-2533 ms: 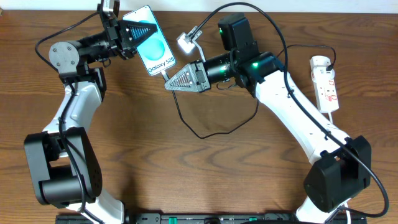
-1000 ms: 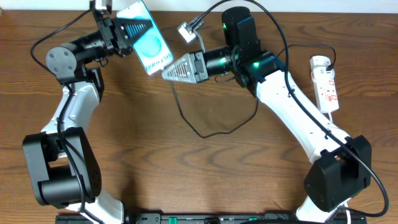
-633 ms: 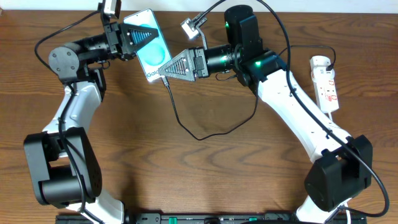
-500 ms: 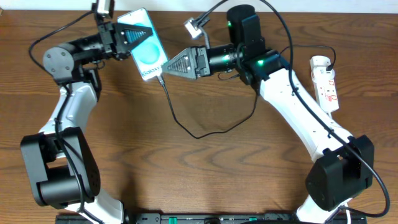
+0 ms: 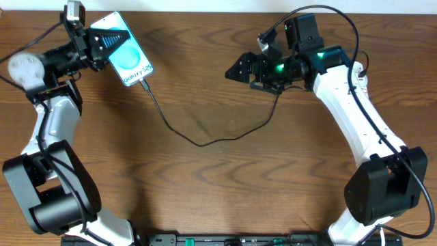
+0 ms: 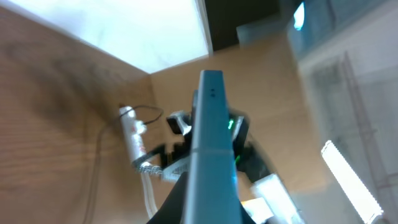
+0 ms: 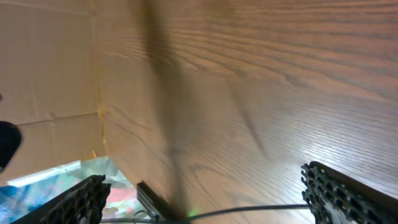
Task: Plug charger to phone and switch on socket
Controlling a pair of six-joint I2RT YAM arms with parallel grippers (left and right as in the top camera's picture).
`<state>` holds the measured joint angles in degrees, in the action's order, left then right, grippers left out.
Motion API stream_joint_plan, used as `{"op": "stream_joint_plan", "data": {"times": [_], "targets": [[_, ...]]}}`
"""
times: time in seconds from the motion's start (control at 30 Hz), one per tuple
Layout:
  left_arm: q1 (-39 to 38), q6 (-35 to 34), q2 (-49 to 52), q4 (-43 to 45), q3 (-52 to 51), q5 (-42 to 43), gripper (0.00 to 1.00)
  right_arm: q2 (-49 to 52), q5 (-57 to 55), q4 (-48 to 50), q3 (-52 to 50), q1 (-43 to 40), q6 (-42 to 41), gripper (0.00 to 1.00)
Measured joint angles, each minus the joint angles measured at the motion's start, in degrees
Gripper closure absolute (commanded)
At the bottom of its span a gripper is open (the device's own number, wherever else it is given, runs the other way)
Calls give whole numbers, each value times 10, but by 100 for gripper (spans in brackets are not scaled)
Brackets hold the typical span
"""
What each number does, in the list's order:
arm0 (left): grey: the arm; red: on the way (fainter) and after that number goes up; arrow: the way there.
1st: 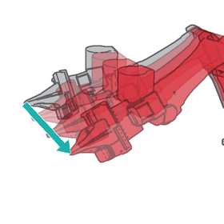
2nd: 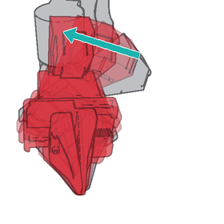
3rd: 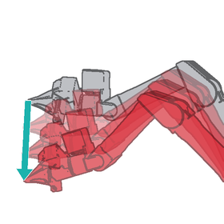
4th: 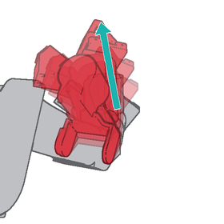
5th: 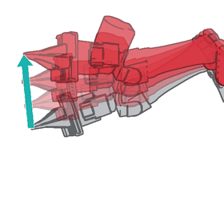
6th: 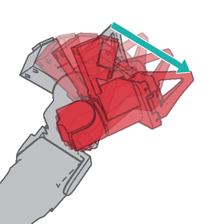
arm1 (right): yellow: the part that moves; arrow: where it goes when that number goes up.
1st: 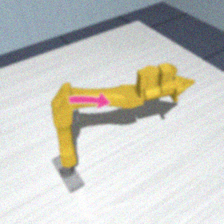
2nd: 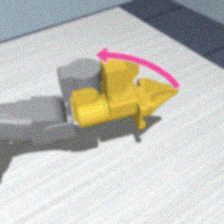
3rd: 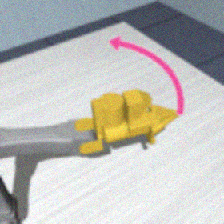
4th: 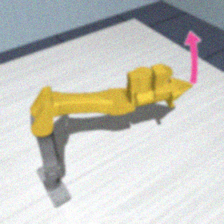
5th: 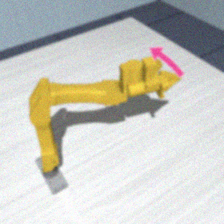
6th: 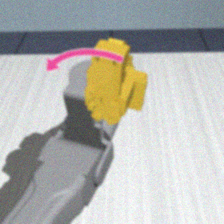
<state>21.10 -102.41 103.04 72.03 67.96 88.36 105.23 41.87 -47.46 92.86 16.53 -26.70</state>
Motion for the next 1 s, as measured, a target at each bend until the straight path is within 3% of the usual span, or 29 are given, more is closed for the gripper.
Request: {"op": "stream_joint_plan", "data": {"times": [0.1, 0.33, 0.6, 0.8, 1.0], "targets": [[0, 47, 0, -137, 0, -43, 93, -1, -9, -23, 0, 0, 9, 1], [-7, 309, 3, -488, -2, -132, 93, -25, -79, -83, 0, 1, 24, 1], [-38, 594, 4, -796, -2, -219, 93, -56, -135, -116, 0, 1, 33, 1], [-67, 726, 4, -927, -1, -325, 93, -60, -156, -136, 0, 1, 42, 1], [-94, 777, 4, -987, -1, -419, 93, -61, -161, -147, 0, 1, 49, 1]]}}
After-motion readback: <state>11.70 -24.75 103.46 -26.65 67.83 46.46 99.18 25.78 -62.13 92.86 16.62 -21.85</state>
